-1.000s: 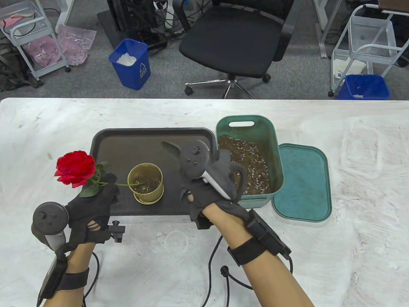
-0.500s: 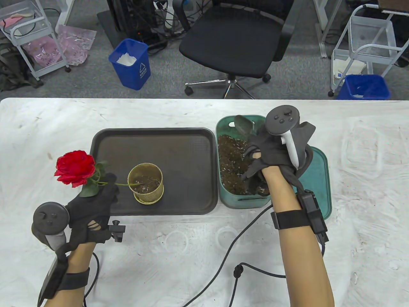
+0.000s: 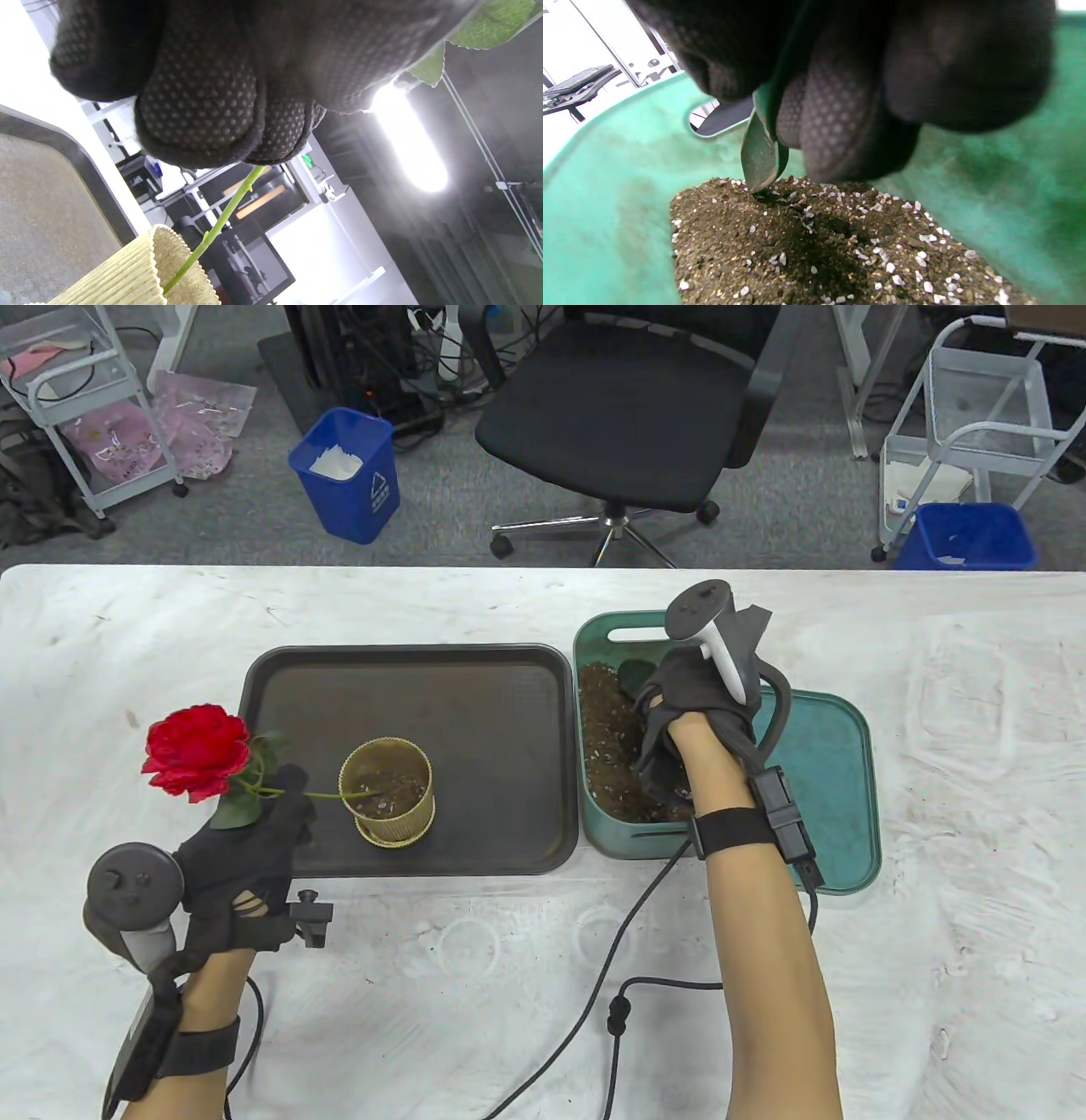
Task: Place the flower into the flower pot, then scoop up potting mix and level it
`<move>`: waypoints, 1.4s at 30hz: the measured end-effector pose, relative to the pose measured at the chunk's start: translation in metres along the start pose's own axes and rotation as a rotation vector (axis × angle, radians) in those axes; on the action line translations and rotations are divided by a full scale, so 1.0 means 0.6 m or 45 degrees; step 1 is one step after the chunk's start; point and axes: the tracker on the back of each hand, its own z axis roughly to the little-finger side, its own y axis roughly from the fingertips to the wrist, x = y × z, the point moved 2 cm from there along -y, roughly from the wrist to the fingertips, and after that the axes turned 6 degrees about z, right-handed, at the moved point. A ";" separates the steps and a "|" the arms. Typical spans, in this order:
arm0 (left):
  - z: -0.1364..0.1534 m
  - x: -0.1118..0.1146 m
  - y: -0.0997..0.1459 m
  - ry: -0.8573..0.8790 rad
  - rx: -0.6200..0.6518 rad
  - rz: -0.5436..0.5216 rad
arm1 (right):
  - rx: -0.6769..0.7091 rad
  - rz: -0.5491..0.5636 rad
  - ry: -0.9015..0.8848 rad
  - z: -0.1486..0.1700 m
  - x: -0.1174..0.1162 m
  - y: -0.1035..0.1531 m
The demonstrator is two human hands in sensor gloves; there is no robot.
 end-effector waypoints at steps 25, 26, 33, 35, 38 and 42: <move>0.001 -0.005 -0.003 0.002 -0.009 0.004 | -0.057 -0.562 -0.413 0.035 -0.059 -0.011; 0.000 -0.005 -0.003 0.000 -0.008 0.005 | -0.058 -0.571 -0.440 0.039 -0.057 -0.008; 0.000 -0.005 -0.004 0.005 -0.005 0.010 | -0.115 -0.608 -0.700 0.070 -0.050 0.015; 0.001 -0.004 -0.005 0.008 -0.005 0.013 | -0.133 -0.598 -0.765 0.079 -0.049 0.024; 0.001 -0.004 -0.005 0.012 -0.007 0.015 | -0.149 -0.577 -0.832 0.089 -0.046 0.035; 0.001 -0.004 -0.006 0.019 -0.009 0.017 | -0.153 -0.520 -0.913 0.103 -0.032 0.056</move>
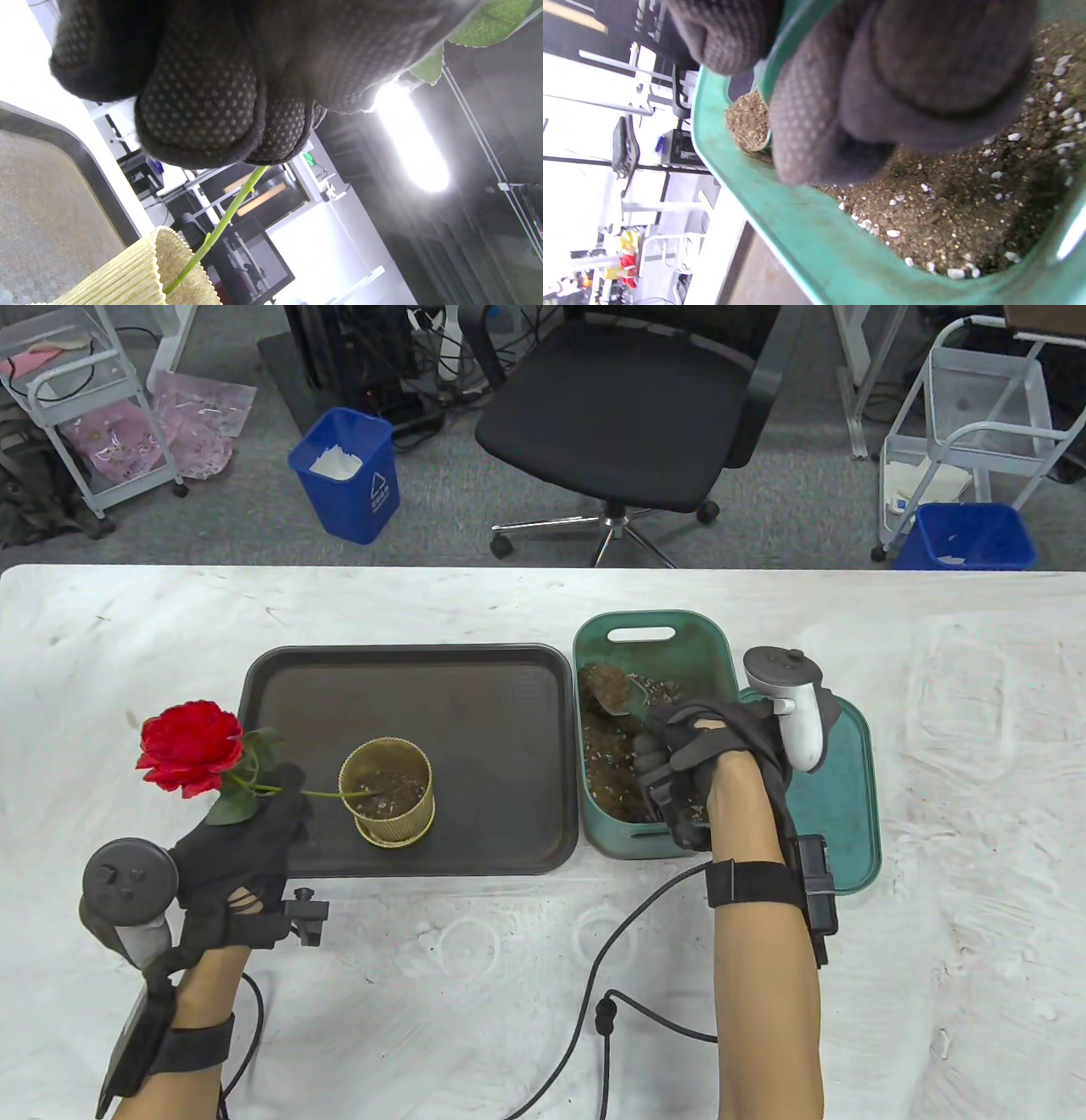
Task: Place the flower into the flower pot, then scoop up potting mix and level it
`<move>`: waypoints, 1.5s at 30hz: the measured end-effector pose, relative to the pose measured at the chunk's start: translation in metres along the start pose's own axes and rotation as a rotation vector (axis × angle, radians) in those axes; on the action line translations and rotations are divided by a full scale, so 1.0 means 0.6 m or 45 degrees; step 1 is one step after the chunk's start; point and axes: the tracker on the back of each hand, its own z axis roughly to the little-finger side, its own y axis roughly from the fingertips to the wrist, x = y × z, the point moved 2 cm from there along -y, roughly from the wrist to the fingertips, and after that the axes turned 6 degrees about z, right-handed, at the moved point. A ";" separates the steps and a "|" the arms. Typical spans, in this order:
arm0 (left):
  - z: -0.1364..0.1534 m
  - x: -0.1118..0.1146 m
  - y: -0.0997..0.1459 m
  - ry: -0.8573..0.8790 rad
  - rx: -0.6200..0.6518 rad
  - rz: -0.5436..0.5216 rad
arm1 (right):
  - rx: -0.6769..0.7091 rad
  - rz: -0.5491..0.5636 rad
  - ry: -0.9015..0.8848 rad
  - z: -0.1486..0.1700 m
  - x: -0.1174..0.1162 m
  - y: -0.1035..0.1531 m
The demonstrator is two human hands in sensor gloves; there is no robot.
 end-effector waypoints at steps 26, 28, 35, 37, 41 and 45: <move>-0.002 0.002 -0.001 0.004 0.006 0.007 | 0.282 -0.421 0.235 -0.043 -0.234 0.106; -0.003 0.002 -0.001 -0.004 0.011 0.008 | 0.275 -0.423 0.299 -0.040 -0.267 0.099; -0.003 0.003 -0.001 -0.011 0.016 0.008 | 0.469 -0.189 0.599 -0.062 -0.322 0.119; -0.003 0.003 0.000 -0.007 0.015 0.008 | 0.583 -0.073 0.715 -0.075 -0.332 0.139; -0.003 0.003 0.002 -0.011 0.016 0.007 | 0.783 0.122 0.978 -0.092 -0.354 0.176; -0.003 0.003 0.002 -0.015 0.019 0.007 | 0.907 0.270 1.175 -0.099 -0.372 0.202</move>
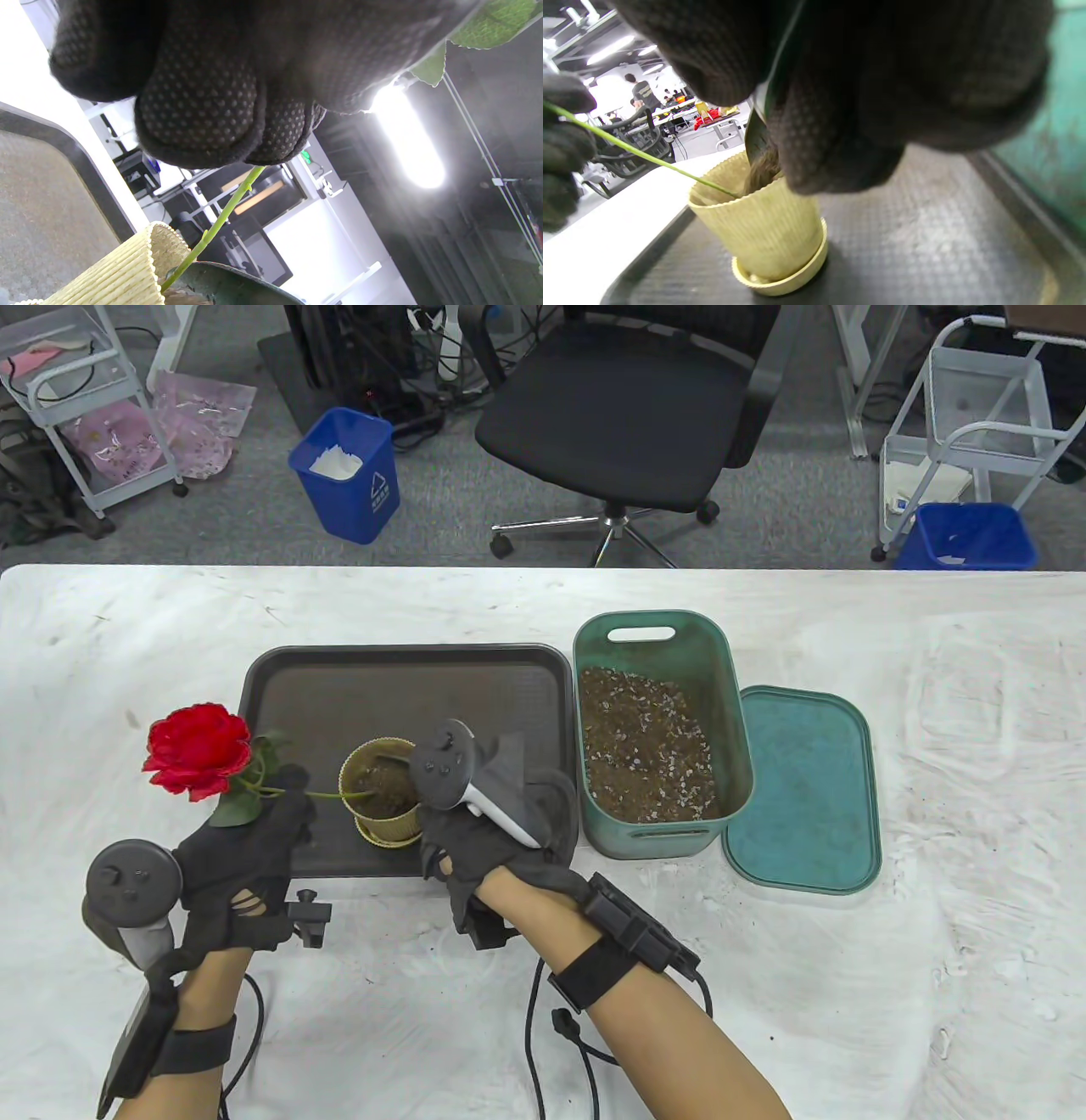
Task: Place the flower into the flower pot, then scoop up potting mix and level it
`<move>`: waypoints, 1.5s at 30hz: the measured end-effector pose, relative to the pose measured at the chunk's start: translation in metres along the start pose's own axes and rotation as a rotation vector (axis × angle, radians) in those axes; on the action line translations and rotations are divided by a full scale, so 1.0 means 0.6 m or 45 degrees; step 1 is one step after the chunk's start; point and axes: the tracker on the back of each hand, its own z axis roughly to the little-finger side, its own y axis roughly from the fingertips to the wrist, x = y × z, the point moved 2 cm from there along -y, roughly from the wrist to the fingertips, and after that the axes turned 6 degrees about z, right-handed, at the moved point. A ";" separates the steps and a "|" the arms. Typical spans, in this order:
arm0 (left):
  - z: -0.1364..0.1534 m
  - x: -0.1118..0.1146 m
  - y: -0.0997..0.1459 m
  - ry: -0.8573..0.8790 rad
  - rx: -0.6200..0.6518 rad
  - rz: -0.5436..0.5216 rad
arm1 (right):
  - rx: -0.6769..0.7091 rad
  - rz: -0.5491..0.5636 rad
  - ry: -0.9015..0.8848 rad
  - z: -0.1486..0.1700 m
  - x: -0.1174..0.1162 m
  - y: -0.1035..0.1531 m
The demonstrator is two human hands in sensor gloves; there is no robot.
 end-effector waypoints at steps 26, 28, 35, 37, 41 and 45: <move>-0.002 0.004 0.002 -0.017 0.016 0.003 | -0.810 0.184 -0.170 0.344 0.188 -0.022; -0.002 0.004 0.003 -0.017 0.014 0.000 | -0.863 0.093 -0.127 0.363 0.173 -0.037; 0.002 0.000 0.002 -0.017 -0.002 -0.015 | -0.919 -0.088 -0.046 0.394 0.122 -0.085; 0.005 -0.002 0.001 -0.017 -0.009 -0.023 | -0.923 -0.121 -0.024 0.398 0.109 -0.097; 0.009 -0.006 0.001 -0.013 -0.021 -0.032 | -0.916 -0.184 -0.098 0.406 0.087 -0.115; 0.008 -0.005 0.001 -0.010 -0.021 -0.031 | -0.913 -0.237 -0.214 0.414 0.073 -0.126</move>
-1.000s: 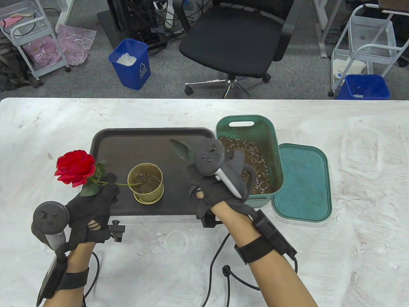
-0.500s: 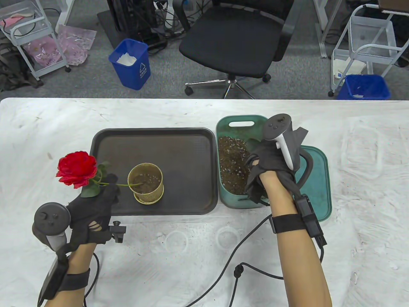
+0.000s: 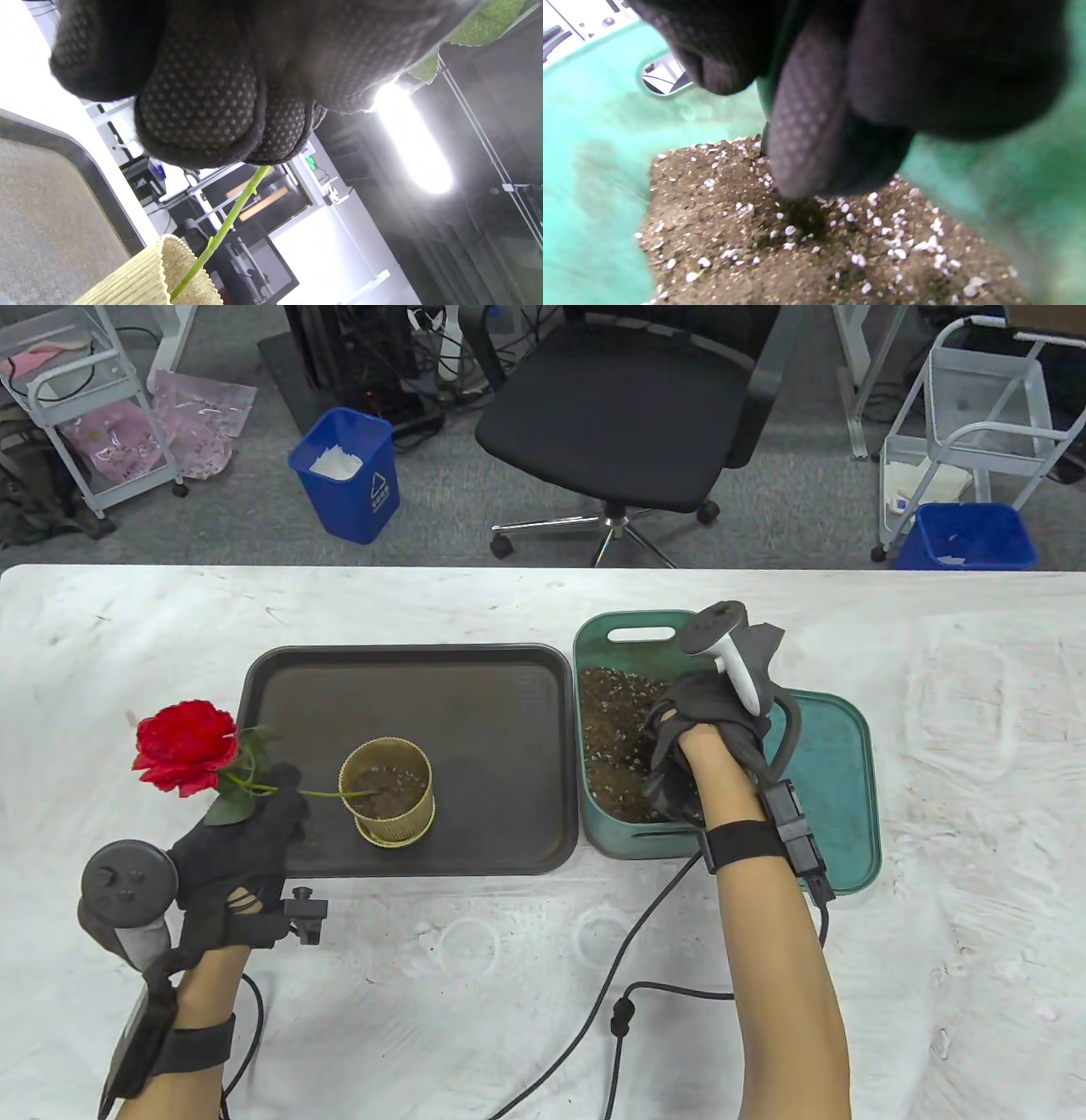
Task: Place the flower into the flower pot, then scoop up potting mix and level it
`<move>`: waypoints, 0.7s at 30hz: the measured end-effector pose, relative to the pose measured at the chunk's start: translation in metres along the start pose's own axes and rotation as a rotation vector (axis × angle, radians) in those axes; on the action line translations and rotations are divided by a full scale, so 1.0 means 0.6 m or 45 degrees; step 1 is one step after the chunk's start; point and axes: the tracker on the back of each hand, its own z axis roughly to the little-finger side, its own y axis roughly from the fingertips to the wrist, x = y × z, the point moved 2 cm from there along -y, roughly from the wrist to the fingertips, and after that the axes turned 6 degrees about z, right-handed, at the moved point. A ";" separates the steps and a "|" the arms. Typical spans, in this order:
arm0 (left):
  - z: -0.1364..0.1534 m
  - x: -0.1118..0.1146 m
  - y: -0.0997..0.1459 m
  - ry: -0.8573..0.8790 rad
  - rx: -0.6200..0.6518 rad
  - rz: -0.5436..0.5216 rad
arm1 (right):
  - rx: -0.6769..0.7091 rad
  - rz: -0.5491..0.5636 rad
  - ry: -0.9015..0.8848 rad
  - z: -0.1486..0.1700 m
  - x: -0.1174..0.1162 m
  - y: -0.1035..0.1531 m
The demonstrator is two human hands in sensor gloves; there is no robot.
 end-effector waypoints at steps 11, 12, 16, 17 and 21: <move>0.000 -0.001 -0.001 -0.002 0.000 0.000 | 0.021 -0.164 -0.211 0.000 -0.027 -0.020; 0.000 0.000 -0.001 -0.002 0.001 0.001 | 0.021 -0.163 -0.215 0.000 -0.027 -0.020; 0.000 0.000 0.000 -0.001 0.001 0.004 | 0.020 -0.187 -0.282 0.006 -0.029 -0.018; 0.000 0.000 0.000 -0.001 0.001 0.003 | 0.029 -0.202 -0.310 0.008 -0.029 -0.018; 0.002 -0.002 -0.002 -0.004 -0.001 0.001 | 0.053 -0.261 -0.467 0.014 -0.028 -0.010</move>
